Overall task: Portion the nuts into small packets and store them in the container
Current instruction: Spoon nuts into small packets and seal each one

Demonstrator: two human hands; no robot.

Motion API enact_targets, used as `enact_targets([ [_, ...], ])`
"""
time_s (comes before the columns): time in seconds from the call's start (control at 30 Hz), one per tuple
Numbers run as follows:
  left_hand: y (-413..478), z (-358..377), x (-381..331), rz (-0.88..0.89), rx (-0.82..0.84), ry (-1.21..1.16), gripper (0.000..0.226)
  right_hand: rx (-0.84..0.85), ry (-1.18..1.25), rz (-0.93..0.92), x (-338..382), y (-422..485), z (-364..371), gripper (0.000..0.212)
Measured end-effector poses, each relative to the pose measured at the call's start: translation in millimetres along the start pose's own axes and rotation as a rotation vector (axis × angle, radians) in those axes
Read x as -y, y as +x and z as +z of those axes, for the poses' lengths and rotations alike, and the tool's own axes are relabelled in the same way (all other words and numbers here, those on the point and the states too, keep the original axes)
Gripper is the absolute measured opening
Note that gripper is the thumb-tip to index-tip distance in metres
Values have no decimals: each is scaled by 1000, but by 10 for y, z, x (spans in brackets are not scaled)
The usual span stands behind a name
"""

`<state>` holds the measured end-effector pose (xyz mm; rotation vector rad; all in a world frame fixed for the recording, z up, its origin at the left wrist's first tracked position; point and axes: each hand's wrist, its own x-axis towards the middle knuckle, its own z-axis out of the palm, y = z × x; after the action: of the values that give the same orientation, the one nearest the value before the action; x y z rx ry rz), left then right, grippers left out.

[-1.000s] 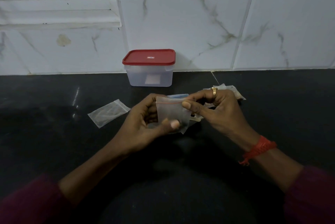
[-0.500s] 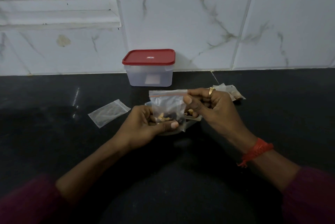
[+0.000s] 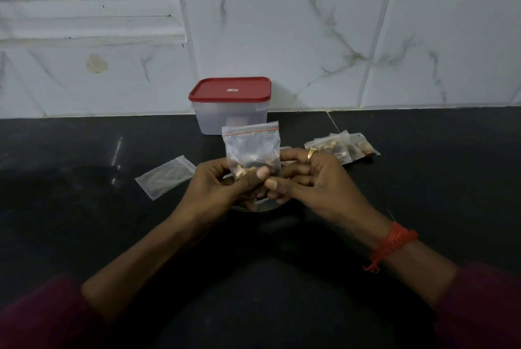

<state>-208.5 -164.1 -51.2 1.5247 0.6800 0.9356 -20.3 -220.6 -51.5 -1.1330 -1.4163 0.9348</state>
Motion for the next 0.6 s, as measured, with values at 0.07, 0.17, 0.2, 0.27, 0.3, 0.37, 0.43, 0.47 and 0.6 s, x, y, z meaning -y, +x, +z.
enact_targets([
  [0.07,3,1,-5,27,0,28,27,-16,41,-12,6,2,3,37],
  [0.17,13,-2,-17,90,-22,58,37,-115,66,-43,34,35,-54,31],
  [0.2,21,-19,-18,116,-51,65,38,-162,81,-49,57,52,-94,28],
  [0.27,35,-69,-3,162,-134,88,38,-263,84,-67,91,90,-222,23],
  [0.3,42,-96,9,172,-181,108,38,-322,68,-72,94,111,-301,21],
  [0.37,63,-149,39,178,-259,140,35,-452,-19,-65,45,164,-476,19],
  [0.43,79,-184,64,180,-301,159,30,-564,-140,-65,-57,215,-643,20],
  [0.47,92,-195,79,179,-312,169,27,-612,-188,-60,-120,238,-715,20],
  [0.6,122,-224,125,186,-324,195,6,-637,-432,29,-284,268,-822,30],
])
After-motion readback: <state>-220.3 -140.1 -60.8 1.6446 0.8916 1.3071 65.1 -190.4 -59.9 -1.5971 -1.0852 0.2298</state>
